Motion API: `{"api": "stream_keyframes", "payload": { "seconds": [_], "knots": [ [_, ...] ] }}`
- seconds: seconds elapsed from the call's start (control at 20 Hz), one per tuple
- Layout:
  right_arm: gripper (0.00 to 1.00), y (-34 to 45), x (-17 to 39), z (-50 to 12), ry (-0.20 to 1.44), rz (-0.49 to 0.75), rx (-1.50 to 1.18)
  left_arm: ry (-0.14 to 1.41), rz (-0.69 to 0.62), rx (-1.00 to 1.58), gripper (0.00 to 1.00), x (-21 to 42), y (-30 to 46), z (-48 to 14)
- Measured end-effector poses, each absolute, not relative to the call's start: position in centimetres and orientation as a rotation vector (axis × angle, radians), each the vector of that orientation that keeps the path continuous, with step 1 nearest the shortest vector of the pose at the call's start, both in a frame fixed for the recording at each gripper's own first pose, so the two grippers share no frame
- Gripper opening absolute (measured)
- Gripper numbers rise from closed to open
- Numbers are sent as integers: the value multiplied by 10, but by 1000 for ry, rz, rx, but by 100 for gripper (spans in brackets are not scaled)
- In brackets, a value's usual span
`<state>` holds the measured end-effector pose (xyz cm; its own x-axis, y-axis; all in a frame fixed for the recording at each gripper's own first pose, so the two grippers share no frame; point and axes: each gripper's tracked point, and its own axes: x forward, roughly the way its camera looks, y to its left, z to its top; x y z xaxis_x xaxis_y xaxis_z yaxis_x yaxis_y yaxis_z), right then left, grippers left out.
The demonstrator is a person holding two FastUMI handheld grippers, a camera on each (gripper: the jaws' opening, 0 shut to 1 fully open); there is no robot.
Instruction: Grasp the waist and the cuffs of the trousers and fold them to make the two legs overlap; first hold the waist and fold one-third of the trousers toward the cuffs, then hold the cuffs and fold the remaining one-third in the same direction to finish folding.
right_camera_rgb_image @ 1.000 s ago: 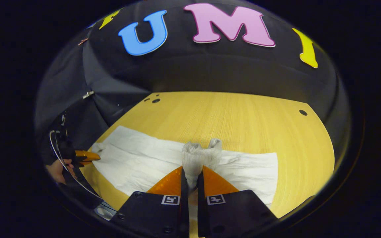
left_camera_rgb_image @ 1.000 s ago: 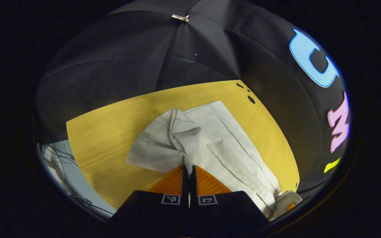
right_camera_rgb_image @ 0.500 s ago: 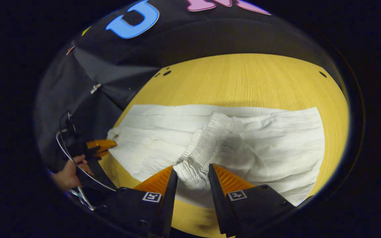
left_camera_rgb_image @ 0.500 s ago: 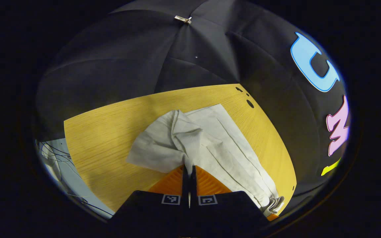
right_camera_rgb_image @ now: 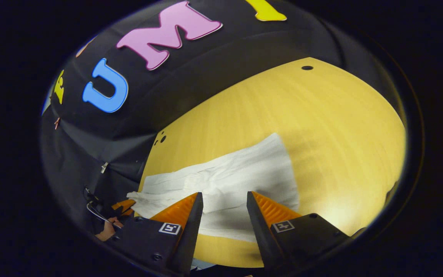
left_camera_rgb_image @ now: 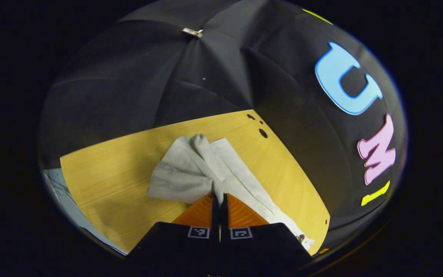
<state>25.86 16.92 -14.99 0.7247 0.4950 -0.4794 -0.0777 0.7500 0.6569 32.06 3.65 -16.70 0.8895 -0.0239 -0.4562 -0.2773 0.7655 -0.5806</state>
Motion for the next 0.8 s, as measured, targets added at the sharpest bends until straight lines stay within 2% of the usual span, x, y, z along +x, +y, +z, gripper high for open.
{"api": "stream_keyframes", "payload": {
  "seconds": [0.15,0.2,0.6,0.7,0.8],
  "knots": [
    [71,124,265,-148,669,255,708,421,36,-550,9,328,-1,-134],
    [71,115,264,-147,661,234,719,414,2,-513,5,330,-14,-126],
    [71,51,270,-145,603,125,779,335,-298,-340,5,339,-165,-50],
    [71,37,269,-144,591,107,787,350,-413,-228,5,322,-217,-56],
    [71,24,270,-146,583,81,785,388,-475,-167,5,310,-245,-76]
  ]
}}
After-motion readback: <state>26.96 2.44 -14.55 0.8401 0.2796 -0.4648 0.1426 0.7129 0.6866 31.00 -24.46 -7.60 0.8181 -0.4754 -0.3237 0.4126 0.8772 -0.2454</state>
